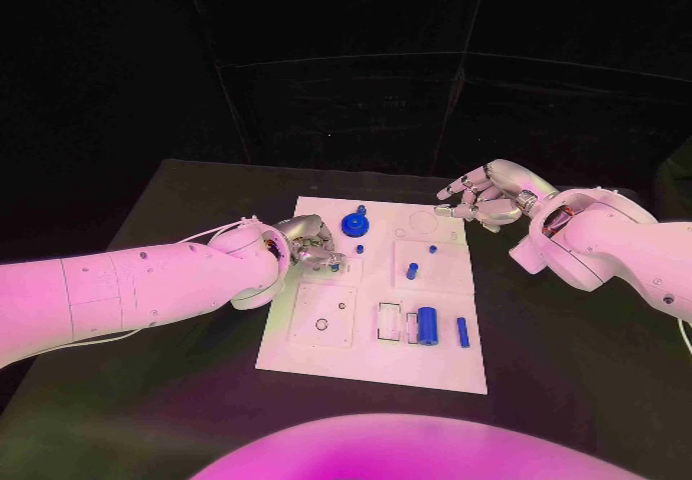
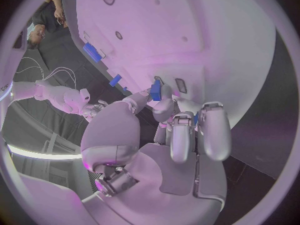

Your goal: Assemble the parts on the task board

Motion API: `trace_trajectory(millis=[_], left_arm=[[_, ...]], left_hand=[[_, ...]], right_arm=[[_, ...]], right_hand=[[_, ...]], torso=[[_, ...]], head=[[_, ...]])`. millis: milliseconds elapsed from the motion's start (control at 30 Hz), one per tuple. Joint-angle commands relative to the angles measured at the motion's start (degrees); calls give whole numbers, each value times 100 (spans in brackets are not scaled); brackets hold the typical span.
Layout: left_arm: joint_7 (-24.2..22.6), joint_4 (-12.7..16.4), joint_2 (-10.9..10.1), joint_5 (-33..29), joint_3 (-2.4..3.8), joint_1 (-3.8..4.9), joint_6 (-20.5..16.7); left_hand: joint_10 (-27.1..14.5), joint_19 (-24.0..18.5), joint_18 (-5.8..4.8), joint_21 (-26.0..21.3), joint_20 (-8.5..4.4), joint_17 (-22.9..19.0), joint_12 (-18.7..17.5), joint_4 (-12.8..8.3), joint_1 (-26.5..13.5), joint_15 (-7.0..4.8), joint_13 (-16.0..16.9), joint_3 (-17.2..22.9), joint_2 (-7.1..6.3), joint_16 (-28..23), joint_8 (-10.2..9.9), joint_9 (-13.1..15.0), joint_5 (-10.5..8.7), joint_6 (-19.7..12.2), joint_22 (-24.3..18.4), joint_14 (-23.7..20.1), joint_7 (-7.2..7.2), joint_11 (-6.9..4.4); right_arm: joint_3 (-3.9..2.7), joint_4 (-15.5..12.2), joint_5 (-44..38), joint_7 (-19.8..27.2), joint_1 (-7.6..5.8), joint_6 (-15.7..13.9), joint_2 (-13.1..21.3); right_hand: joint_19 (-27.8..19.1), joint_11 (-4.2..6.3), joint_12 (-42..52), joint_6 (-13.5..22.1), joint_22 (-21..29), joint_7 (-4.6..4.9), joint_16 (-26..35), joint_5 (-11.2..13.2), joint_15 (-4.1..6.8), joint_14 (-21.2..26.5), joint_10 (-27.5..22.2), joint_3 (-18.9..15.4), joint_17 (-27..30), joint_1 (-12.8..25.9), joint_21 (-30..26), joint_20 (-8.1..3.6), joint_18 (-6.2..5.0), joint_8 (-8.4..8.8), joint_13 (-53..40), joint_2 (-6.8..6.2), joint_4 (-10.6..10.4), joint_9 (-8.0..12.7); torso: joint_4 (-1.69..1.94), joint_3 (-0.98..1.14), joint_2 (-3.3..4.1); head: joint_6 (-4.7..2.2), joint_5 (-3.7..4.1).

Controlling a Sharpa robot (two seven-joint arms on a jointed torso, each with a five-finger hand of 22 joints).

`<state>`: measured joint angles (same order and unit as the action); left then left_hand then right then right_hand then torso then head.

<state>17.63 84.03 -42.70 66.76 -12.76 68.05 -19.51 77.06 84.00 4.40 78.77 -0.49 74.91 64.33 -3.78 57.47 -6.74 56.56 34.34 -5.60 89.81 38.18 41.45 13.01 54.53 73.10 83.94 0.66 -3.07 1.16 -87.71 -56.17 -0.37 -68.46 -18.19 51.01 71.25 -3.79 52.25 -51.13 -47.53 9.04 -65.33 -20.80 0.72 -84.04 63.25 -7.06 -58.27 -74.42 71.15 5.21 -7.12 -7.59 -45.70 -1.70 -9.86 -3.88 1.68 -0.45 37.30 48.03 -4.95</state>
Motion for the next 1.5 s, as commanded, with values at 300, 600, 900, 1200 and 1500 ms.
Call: trace_trajectory(millis=[300,600,900,1200,1500], left_arm=[[15,25,-33,37,-13,-11,218],[15,60,-69,37,-12,-11,189],[16,53,-76,36,-12,-12,146],[16,49,-78,36,-12,-12,131],[13,86,-114,15,-11,-12,76]], left_hand=[[-5,101,-88,-20,-8,1509,6,-12,-46,-13,7,-150,-124,19,18,-28,2,35,15,606,-49,-61],[-3,106,-90,-15,-12,1509,21,41,-82,-19,15,-277,-172,19,15,-50,7,60,29,606,-55,-66],[-11,105,-88,-25,-13,1509,23,183,-204,-18,3,-465,-207,19,6,-84,13,85,26,606,-53,-64],[-8,109,-91,-24,-9,1509,48,382,-368,-12,11,-713,-212,19,13,-110,10,107,44,606,-46,-58],[17,129,-101,9,-4,1509,106,664,-626,-7,52,-1027,-200,19,33,-131,19,137,105,606,-43,-53]], right_arm=[[-3,3,12,48,-10,39,-3],[-2,8,12,50,-9,44,-1],[-2,17,12,55,-9,35,-3],[-2,23,12,57,-9,33,-6],[-2,30,12,56,-9,32,-8]], right_hand=[[-51,-9,-15,20,17,-7,40,-19,6,16,-37,-28,14,32,-22,9,-61,-42,9,31,-29,-5],[-51,-9,-15,20,17,-7,40,-19,6,16,-37,-28,14,32,-22,9,-61,-42,9,31,-29,-5],[-66,-11,-29,24,53,-6,65,-29,4,21,-54,-46,37,44,-44,10,-67,-47,32,30,-46,-5],[-73,-13,-35,28,70,-5,78,-38,3,26,-64,-59,46,55,-57,11,-69,-50,42,28,-60,-4],[-75,-14,-38,30,74,-4,80,-42,2,27,-69,-65,46,60,-60,12,-69,-51,49,28,-66,-3]], torso=[[-1,-2,-1],[2,-1,4],[-4,1,1],[2,2,1],[1,2,-3]], head=[[4,0],[3,4],[2,0],[0,12],[-1,8]])
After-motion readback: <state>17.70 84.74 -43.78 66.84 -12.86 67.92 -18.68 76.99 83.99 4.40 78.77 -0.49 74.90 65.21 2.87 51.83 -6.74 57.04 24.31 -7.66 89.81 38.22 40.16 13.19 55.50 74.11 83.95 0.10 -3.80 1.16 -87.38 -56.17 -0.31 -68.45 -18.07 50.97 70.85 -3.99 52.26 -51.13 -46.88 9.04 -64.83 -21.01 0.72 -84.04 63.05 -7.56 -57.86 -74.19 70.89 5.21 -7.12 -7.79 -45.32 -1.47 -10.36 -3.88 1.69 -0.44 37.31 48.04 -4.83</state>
